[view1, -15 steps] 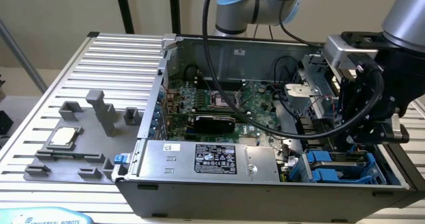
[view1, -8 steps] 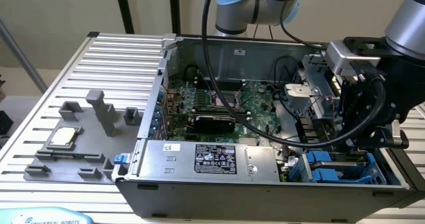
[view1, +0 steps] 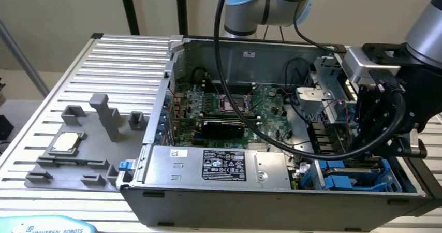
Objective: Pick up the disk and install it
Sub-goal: 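Insert the second disk wire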
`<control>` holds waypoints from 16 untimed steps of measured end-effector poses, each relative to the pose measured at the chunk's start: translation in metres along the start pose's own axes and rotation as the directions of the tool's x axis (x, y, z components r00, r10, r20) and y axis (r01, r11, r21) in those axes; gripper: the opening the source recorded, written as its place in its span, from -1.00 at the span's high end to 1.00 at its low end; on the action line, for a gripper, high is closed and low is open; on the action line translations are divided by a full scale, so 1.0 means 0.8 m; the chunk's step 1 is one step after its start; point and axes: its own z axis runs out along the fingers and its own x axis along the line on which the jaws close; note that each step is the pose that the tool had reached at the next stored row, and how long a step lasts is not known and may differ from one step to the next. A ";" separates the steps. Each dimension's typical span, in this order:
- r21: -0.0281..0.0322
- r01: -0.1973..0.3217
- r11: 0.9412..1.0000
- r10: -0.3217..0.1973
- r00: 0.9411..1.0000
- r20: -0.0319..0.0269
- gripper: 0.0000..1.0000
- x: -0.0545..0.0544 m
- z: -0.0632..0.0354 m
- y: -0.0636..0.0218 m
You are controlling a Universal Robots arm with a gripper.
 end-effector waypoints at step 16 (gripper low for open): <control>-0.002 0.000 1.000 0.000 1.000 0.026 0.67 0.007 0.007 -0.002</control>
